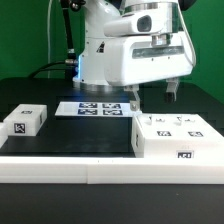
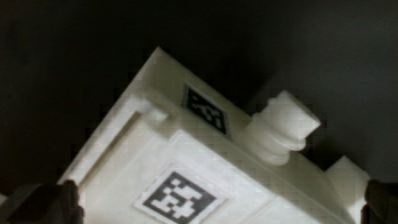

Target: Assemble cabinet

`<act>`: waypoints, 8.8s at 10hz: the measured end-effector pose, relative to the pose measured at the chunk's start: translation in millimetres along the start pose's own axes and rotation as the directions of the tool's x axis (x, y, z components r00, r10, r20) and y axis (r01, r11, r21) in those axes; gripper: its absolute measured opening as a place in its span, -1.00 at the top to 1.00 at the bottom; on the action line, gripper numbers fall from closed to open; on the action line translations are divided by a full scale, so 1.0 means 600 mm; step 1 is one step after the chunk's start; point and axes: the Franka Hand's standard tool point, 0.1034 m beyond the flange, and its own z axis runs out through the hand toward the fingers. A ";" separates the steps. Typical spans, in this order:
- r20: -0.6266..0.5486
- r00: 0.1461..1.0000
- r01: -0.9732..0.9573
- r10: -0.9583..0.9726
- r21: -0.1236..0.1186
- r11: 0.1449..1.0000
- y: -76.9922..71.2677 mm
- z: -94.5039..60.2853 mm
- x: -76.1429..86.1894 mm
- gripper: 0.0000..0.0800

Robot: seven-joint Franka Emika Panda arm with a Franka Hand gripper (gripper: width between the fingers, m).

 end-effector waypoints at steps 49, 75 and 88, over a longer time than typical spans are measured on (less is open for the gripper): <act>-0.025 0.819 -0.573 0.573 -0.048 0.818 -0.044 0.106 -0.025 0.95; 0.079 0.842 -0.535 0.534 -0.007 0.845 -0.011 -0.075 0.035 0.99; 0.121 0.838 -0.536 0.532 0.000 0.844 0.010 -0.094 0.060 0.48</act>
Offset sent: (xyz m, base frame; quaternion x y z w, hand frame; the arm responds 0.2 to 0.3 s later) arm 0.0000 0.0000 0.0000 0.0000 0.0000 0.1296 0.9916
